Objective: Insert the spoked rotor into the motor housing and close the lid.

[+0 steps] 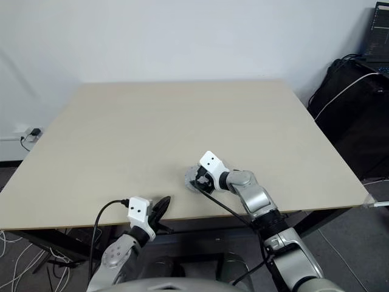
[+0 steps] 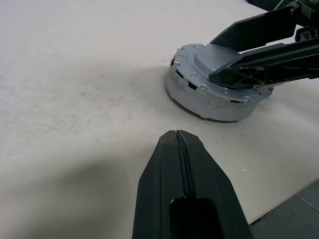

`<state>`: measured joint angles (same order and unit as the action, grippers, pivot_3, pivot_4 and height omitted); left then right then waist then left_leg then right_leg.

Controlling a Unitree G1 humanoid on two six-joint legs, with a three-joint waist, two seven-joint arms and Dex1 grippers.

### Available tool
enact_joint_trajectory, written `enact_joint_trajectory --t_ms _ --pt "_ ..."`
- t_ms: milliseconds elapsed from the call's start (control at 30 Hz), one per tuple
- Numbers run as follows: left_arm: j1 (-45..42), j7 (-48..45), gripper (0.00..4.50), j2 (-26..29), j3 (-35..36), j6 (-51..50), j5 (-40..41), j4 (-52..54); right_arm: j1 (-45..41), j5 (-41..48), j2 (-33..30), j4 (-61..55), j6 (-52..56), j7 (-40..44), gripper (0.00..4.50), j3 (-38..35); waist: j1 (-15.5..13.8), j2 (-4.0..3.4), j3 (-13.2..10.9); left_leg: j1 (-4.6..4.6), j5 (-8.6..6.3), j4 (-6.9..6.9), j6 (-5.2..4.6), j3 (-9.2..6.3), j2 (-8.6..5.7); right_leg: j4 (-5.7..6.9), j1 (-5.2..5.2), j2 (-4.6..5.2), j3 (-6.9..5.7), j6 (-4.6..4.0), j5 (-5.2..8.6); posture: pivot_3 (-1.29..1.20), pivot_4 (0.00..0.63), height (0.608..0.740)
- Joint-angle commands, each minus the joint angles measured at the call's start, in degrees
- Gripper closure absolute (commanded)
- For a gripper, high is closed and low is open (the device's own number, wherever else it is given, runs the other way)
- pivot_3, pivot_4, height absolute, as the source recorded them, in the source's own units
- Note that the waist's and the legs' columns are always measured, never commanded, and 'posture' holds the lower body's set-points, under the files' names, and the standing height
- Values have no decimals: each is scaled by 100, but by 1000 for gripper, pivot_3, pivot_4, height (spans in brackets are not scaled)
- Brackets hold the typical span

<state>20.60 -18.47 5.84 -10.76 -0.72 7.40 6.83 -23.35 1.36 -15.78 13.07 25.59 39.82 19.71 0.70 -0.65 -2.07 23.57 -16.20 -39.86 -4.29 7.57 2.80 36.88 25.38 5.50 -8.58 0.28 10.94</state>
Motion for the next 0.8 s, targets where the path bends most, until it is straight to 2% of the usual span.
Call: enact_joint_trajectory --t_ms 33,700,800 --pt "-42 11 4500 -12 -10 53 14 263 -1 9 -34 -191 44 -26 1314 -116 0 0 0 0 0 0 0 0 0 0 0 0 0 0 0 0 0 740" --pt "5 31 4500 -73 -34 78 1 245 -73 -54 206 -67 287 -649 1314 -265 2 -8 6 -6 2 -4 3 1 2 6 -5 0 1 5 -3 0 0 740" --pt "12 30 4500 -78 -38 72 -1 249 -35 29 234 -79 -23 -612 1314 -336 0 -9 6 -5 2 -4 2 0 1 4 -5 1 1 5 -3 0 0 740"
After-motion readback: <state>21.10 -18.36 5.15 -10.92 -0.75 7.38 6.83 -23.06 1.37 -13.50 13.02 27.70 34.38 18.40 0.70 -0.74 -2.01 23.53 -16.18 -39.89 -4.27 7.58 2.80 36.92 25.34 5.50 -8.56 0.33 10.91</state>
